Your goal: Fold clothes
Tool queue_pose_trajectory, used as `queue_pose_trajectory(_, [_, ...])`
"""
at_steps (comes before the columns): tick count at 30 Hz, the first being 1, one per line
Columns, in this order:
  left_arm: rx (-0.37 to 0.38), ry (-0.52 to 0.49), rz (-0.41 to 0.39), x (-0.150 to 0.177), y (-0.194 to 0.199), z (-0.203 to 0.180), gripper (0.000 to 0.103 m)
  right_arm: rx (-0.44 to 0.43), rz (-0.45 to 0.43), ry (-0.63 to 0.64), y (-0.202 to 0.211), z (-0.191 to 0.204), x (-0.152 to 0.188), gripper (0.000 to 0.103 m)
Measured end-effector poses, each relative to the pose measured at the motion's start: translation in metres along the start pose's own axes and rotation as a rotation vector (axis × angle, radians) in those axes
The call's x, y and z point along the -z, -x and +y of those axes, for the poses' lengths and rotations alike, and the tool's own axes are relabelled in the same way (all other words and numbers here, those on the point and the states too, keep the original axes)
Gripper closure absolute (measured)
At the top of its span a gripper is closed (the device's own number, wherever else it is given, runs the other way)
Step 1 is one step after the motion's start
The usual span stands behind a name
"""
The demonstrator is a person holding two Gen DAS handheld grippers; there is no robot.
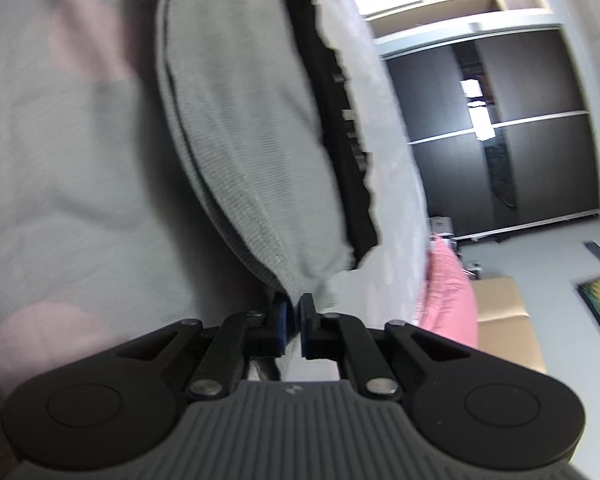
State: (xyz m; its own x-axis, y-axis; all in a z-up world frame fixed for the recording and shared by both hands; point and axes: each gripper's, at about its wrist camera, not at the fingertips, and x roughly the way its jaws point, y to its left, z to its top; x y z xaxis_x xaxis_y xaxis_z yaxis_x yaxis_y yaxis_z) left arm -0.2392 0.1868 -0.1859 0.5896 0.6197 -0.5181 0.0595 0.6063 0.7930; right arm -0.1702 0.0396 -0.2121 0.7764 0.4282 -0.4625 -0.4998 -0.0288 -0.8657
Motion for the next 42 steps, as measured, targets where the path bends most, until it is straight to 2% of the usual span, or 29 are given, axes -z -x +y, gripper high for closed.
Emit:
queue_pose_trajectory(5, [-0.004, 0.144, -0.004, -0.011, 0.006, 0.042, 0.099, 0.077, -0.015, -0.063, 0.002, -0.027, -0.008, 0.096])
queue_pose_trajectory(12, [-0.039, 0.2, -0.052, -0.034, 0.001, 0.097, 0.099, 0.168, -0.049, -0.067, -0.005, -0.07, -0.016, 0.097])
queue_pose_trajectory(15, [-0.018, 0.248, -0.071, -0.045, -0.006, 0.122, 0.099, 0.193, -0.071, -0.064, -0.014, -0.092, -0.024, 0.097])
queue_pose_trajectory(21, [0.027, 0.334, -0.046, -0.06, -0.037, 0.167, 0.099, 0.213, -0.12, -0.038, -0.046, -0.128, -0.041, 0.097])
queue_pose_trajectory(26, [0.038, 0.315, -0.035, -0.072, -0.072, 0.185, 0.101, 0.206, -0.131, -0.021, -0.085, -0.147, -0.054, 0.097])
queue_pose_trajectory(32, [0.065, 0.31, 0.006, -0.083, -0.136, 0.195, 0.101, 0.151, -0.122, -0.013, -0.152, -0.159, -0.072, 0.097])
queue_pose_trajectory(42, [0.14, 0.308, 0.071, -0.084, -0.232, 0.18, 0.101, 0.036, -0.067, -0.017, -0.253, -0.142, -0.095, 0.097])
